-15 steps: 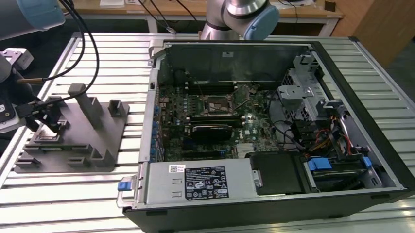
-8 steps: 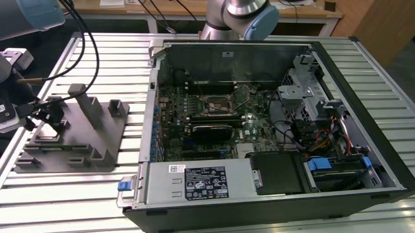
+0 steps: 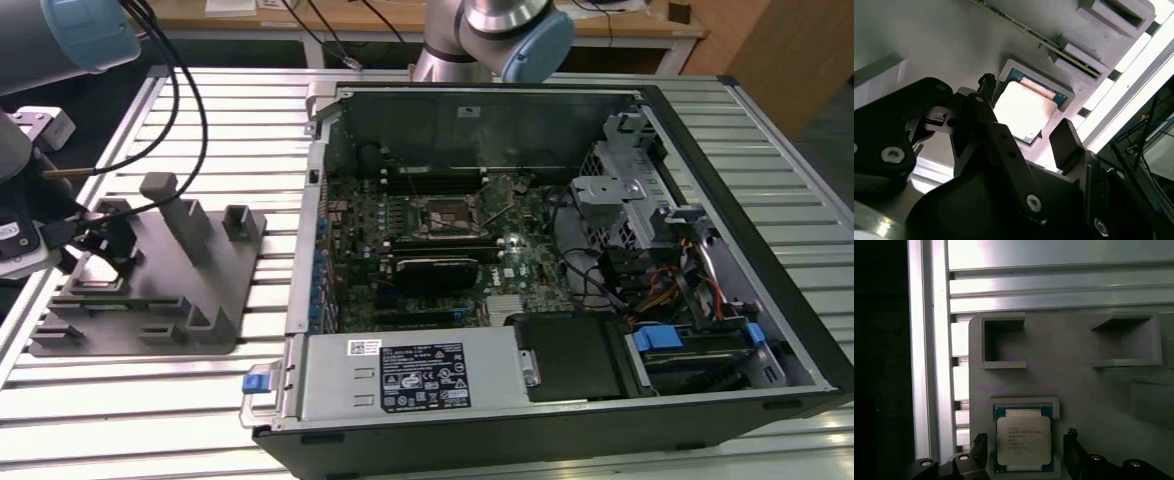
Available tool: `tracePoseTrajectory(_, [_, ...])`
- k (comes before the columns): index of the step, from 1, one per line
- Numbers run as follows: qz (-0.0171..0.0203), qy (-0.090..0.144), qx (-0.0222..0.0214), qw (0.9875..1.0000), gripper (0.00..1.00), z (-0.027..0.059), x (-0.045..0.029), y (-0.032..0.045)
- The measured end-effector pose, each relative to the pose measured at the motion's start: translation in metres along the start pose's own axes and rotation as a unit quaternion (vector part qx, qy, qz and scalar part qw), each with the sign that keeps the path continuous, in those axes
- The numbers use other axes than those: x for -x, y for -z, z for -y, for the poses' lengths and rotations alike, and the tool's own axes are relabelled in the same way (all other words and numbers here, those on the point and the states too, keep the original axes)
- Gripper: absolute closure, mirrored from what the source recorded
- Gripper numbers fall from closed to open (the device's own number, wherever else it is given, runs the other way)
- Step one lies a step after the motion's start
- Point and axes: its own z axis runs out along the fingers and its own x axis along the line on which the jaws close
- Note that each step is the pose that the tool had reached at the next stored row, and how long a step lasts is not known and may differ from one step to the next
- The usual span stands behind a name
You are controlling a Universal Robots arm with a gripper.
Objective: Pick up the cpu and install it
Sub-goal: 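Pick up the cpu and move it towards the insertion slot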
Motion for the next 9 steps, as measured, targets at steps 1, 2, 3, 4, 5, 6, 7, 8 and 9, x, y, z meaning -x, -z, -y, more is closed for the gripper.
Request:
tracePoseTrajectory(1, [0.0000,0.000,0.0000,1.0000,0.29,-0.0001,0.0001,-0.0012])
tracePoseTrajectory(2, [0.0000,0.000,0.0000,1.0000,0.29,-0.0003,0.0002,-0.0020])
tracePoseTrajectory(3, [-0.0001,0.000,-0.0001,1.0000,0.29,-0.0008,0.0001,-0.0025])
tracePoseTrajectory(4, [0.0000,0.000,0.0000,1.0000,0.29,-0.0014,0.0001,-0.0030])
tracePoseTrajectory(5, [0.0000,0.000,0.0000,1.0000,0.29,-0.0020,0.0001,-0.0035])
tracePoseTrajectory(6, [0.0000,0.000,0.0000,1.0000,0.29,-0.0026,0.0001,-0.0039])
tracePoseTrajectory(7, [0.0001,0.000,0.0000,1.0000,0.29,-0.0030,0.0002,-0.0043])
tracePoseTrajectory(8, [0.0000,0.000,0.0000,1.0000,0.29,-0.0033,0.0002,-0.0047])
tracePoseTrajectory(9, [0.0000,0.000,0.0000,1.0000,0.29,-0.0036,0.0002,-0.0052])
